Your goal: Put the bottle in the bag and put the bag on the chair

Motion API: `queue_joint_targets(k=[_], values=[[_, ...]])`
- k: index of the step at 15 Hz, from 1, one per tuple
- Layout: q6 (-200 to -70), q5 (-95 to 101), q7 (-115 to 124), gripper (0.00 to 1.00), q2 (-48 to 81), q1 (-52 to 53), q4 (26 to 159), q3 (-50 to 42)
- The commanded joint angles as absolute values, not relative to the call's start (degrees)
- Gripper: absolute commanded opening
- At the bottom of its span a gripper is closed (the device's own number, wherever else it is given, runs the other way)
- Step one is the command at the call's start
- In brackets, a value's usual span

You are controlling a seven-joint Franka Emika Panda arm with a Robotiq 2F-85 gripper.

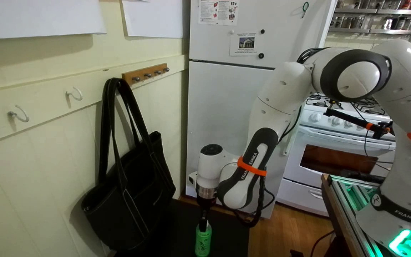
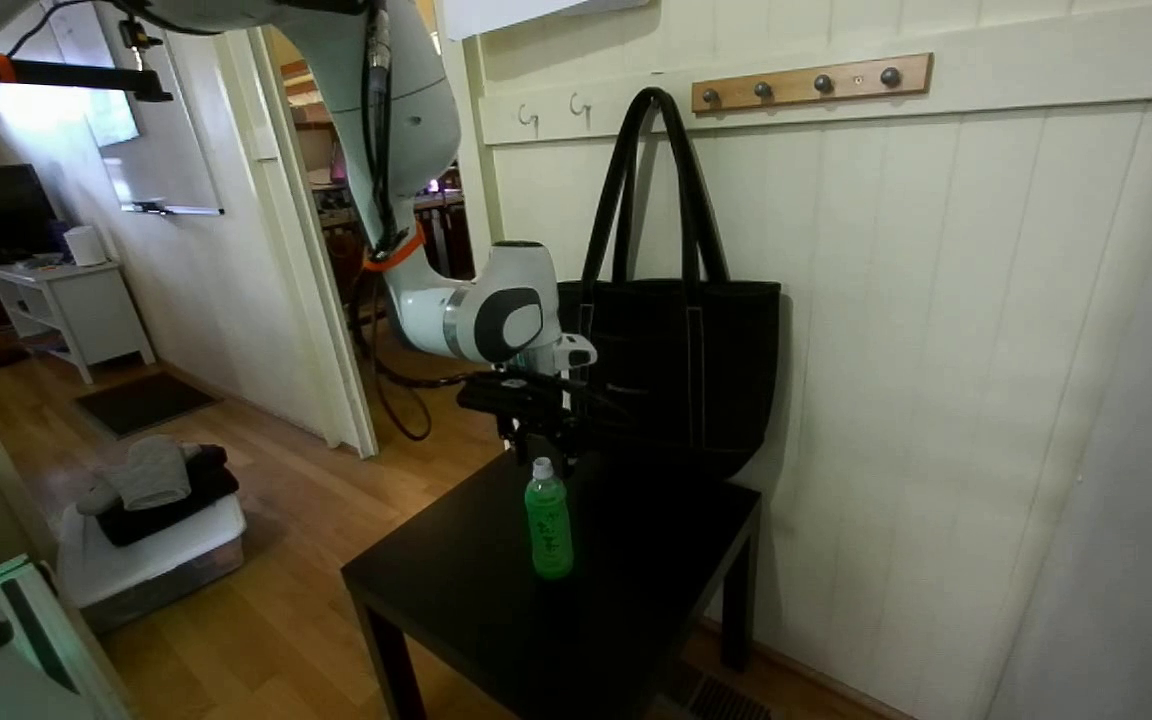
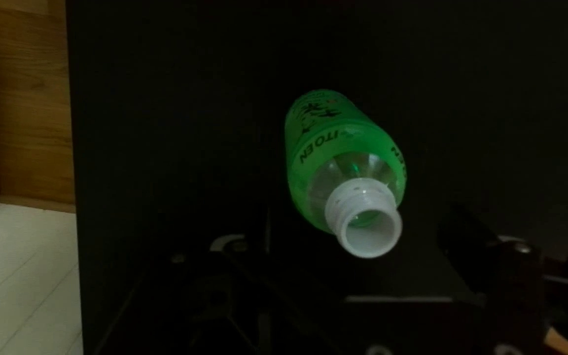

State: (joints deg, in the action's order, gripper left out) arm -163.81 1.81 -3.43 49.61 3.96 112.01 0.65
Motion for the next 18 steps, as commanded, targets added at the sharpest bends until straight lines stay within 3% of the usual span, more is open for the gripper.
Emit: queue_joint_targets(k=[1,4,5,6,7,8,9,10,12,17,18], values=[[-165.72,2.92,-2.30,0.57,52.12,5.19,109.68,-0.27],[-165.44,2.84,-2.31,0.34,52.72,5.15,108.95,-0.12],[-165.27,2.75,-2.28,0.74,52.87,5.09,108.71,-0.05],[-165.24,2.74,-2.33,0.70,53.02,5.05,108.55,-0.01],[-165.35,2.75,-2.45,0.39,53.19,4.96,108.40,0.08],[-165.32,2.70,-2.43,0.23,53.33,4.93,108.23,0.12],[-165.21,2.64,-2.36,0.24,53.44,4.93,108.14,0.14],[-165.19,2.57,-2.22,0.66,53.46,4.95,108.12,0.09],[-164.79,2.46,-1.77,0.63,52.98,5.16,108.32,-0.18],[-163.93,2.21,-1.61,0.98,52.13,4.79,109.14,0.37],[-163.49,2.24,-1.47,1.00,52.09,4.98,109.17,0.28]])
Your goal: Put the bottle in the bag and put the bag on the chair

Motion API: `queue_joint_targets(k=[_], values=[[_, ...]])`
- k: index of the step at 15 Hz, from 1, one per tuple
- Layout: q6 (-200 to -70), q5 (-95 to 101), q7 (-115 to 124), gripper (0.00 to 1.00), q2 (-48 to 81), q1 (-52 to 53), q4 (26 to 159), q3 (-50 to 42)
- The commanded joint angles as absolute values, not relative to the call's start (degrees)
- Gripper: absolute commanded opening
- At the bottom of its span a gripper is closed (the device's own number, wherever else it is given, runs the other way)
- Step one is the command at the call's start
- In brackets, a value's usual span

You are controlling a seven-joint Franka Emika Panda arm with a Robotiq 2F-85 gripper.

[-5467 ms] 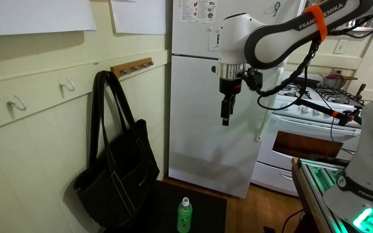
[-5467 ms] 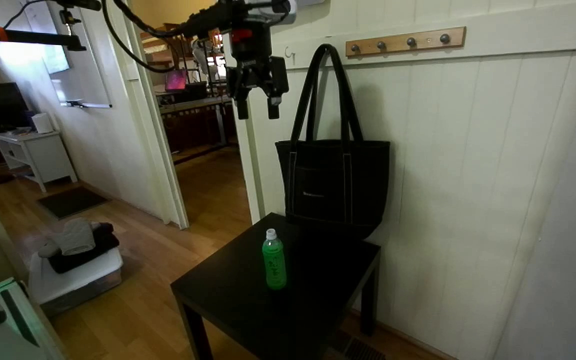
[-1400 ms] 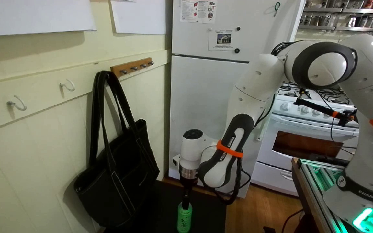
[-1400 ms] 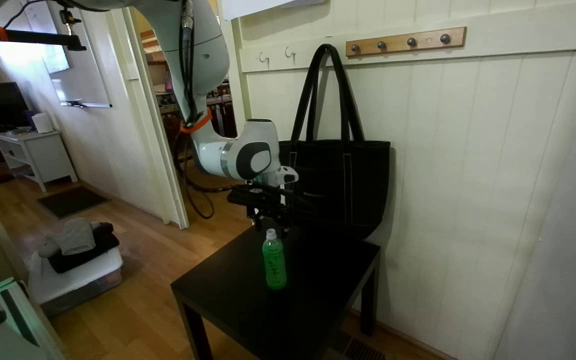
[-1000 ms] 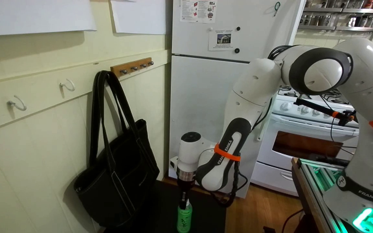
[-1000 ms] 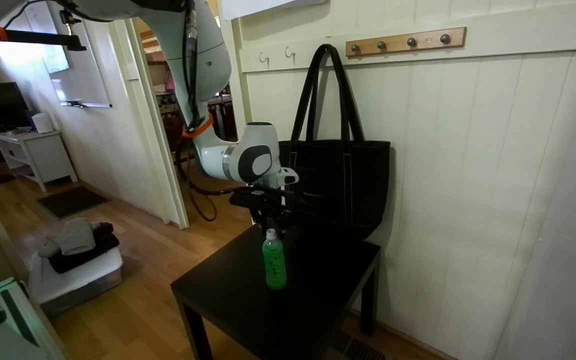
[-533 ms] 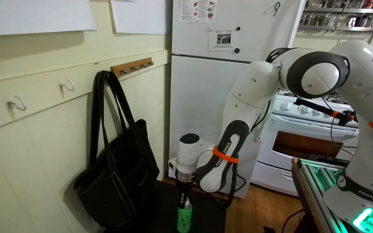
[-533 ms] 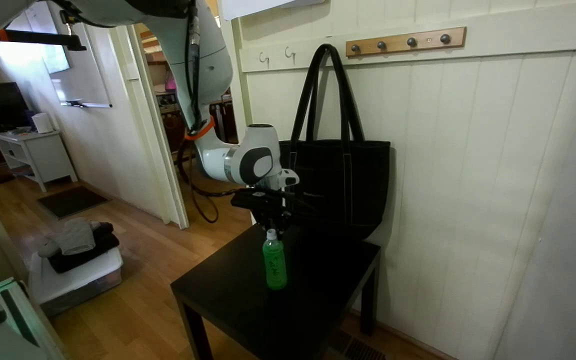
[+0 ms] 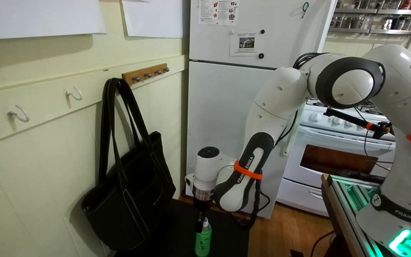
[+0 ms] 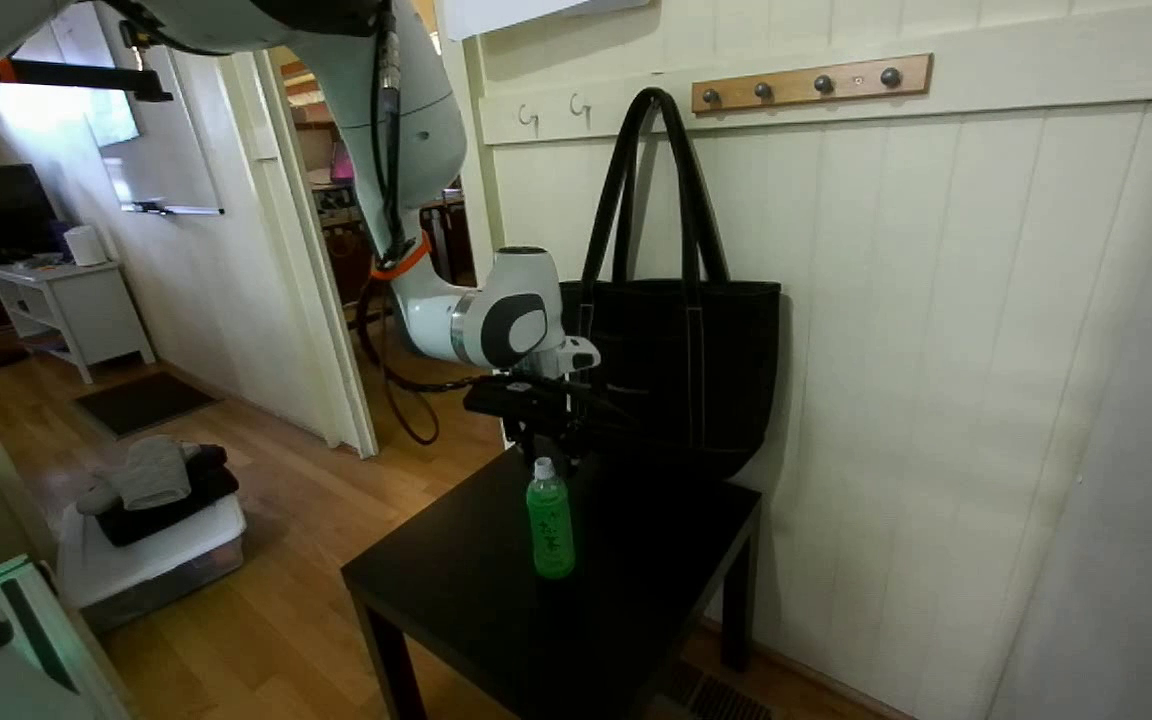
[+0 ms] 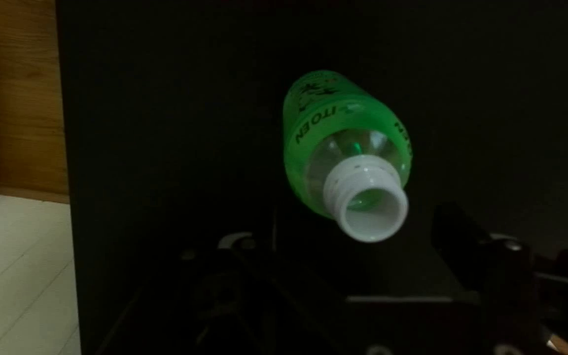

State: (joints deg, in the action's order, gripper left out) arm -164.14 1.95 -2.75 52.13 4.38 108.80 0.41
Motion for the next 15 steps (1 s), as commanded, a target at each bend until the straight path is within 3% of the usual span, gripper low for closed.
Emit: queue_joint_targets(k=[1,3,5,11,15], values=[[-163.55,2.22,-1.70,1.00,52.03,4.79,109.27,0.57],[-163.67,2.31,-1.71,0.75,51.91,4.93,109.47,0.55],[-163.78,2.38,-1.78,0.66,52.02,4.99,109.43,0.56],[-163.26,2.34,-1.82,0.17,52.10,4.98,109.26,0.62],[-162.99,2.58,-1.71,0.00,51.16,5.35,109.62,0.26]])
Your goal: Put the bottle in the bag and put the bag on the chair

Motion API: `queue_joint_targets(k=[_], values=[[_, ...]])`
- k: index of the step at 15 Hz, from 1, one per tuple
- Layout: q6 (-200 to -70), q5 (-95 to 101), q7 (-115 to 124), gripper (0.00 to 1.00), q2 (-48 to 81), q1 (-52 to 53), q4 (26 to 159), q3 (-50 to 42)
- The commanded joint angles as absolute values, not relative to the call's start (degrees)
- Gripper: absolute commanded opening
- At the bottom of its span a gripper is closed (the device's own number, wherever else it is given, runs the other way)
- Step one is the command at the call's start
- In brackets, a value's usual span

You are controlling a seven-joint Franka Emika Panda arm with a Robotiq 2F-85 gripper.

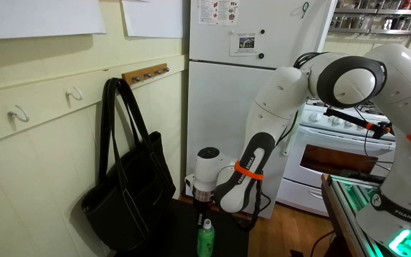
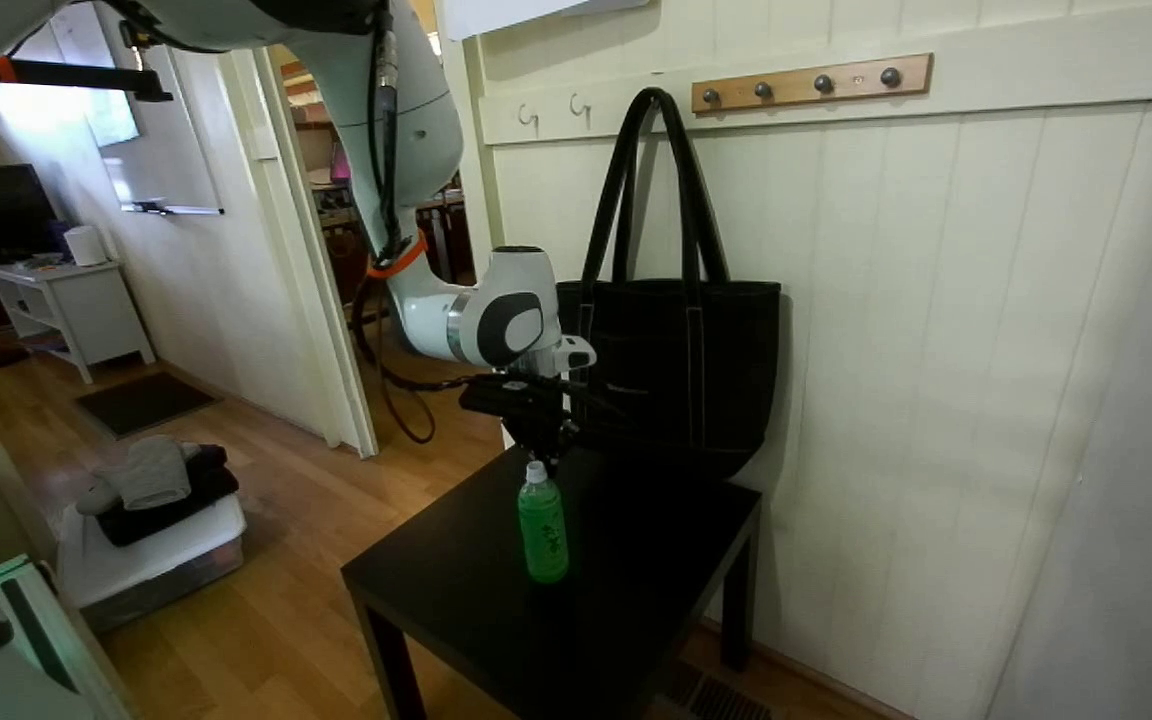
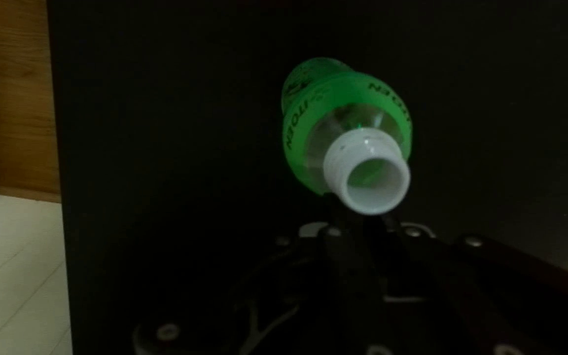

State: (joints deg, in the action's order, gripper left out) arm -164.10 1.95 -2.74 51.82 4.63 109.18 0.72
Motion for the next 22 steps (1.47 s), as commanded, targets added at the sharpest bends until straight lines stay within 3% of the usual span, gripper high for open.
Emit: queue_joint_targets(k=[1,2,3,5,13,14,15,16,17,22], values=[[-162.75,2.66,-1.63,0.00,50.92,5.51,109.69,0.08],[-162.31,2.70,-1.54,0.00,50.80,5.62,109.58,-0.14],[-161.74,2.49,-1.35,0.26,50.83,5.51,109.37,-0.16],[-161.20,2.41,-1.21,0.33,50.51,5.50,109.57,-0.24],[-156.10,2.31,-1.65,0.95,48.34,5.27,111.55,1.07],[-155.48,2.28,-1.58,0.99,48.33,5.29,111.59,1.17],[-154.98,2.30,-1.45,0.84,48.46,5.35,111.49,1.14],[-155.03,2.38,-1.37,0.63,48.69,5.45,111.39,1.01],[-155.33,2.47,-1.29,0.62,48.84,5.55,111.37,0.85],[-155.89,2.80,-0.45,0.23,49.12,6.22,111.44,-0.19]])
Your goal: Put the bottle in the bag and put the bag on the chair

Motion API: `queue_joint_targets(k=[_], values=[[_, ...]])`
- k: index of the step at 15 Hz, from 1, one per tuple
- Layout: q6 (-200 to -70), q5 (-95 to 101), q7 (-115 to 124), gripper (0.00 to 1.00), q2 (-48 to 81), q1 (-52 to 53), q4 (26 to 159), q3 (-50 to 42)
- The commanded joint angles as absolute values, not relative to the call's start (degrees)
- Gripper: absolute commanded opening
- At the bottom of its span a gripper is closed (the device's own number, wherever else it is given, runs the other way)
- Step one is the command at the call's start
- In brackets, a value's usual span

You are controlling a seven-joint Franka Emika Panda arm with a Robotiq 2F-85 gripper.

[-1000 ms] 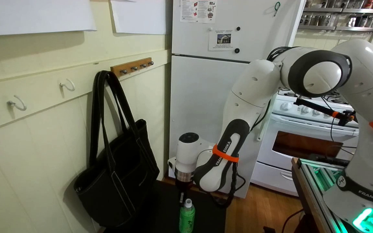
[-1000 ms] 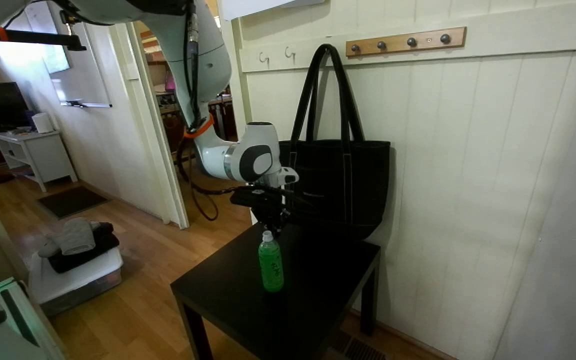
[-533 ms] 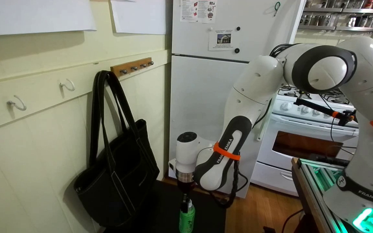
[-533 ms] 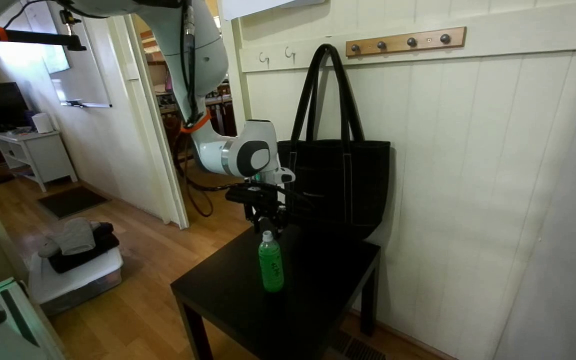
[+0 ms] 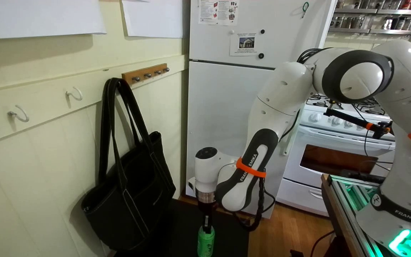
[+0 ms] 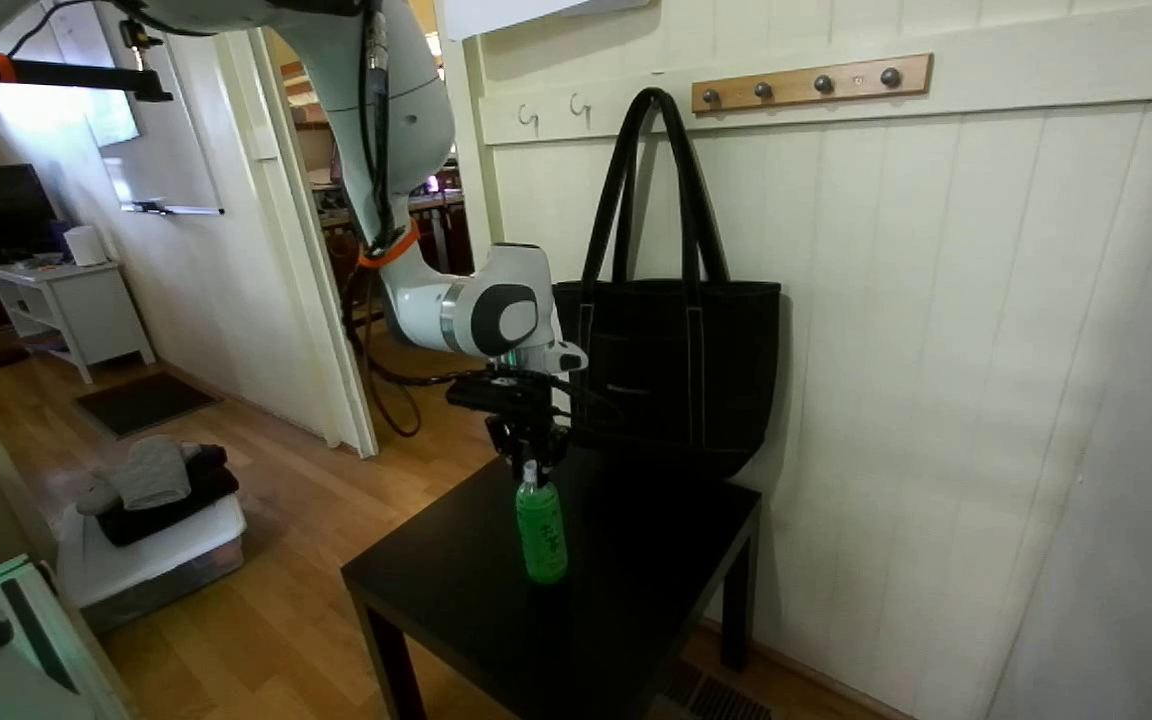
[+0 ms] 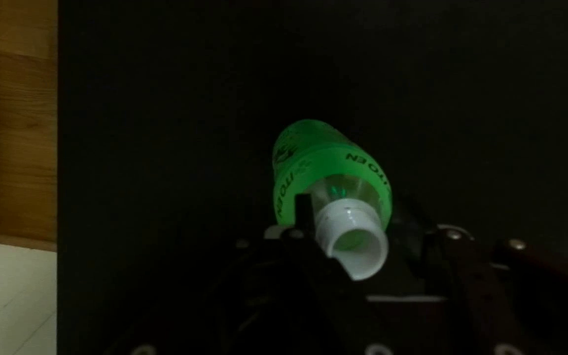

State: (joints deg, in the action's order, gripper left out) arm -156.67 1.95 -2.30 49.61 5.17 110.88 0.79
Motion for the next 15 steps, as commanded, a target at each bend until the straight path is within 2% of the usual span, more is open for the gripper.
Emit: queue_joint_targets(k=[1,3,4,8,9,10,11,15], values=[[-155.79,2.85,-0.33,0.14,49.10,6.34,111.44,-0.37],[-155.73,2.88,-0.16,0.62,49.02,6.52,111.47,-0.58],[-155.86,2.89,-0.08,0.62,48.98,6.58,111.54,-0.63],[-156.79,3.10,0.34,0.90,48.80,7.01,111.86,-1.03],[-157.02,3.20,0.37,0.50,48.85,7.16,111.84,-1.15],[-157.14,3.34,0.32,0.54,48.87,7.26,111.83,-1.22],[-157.13,3.50,0.36,0.54,48.93,7.41,111.77,-1.38],[-156.91,4.16,0.38,0.23,49.05,7.61,111.68,-1.55]])
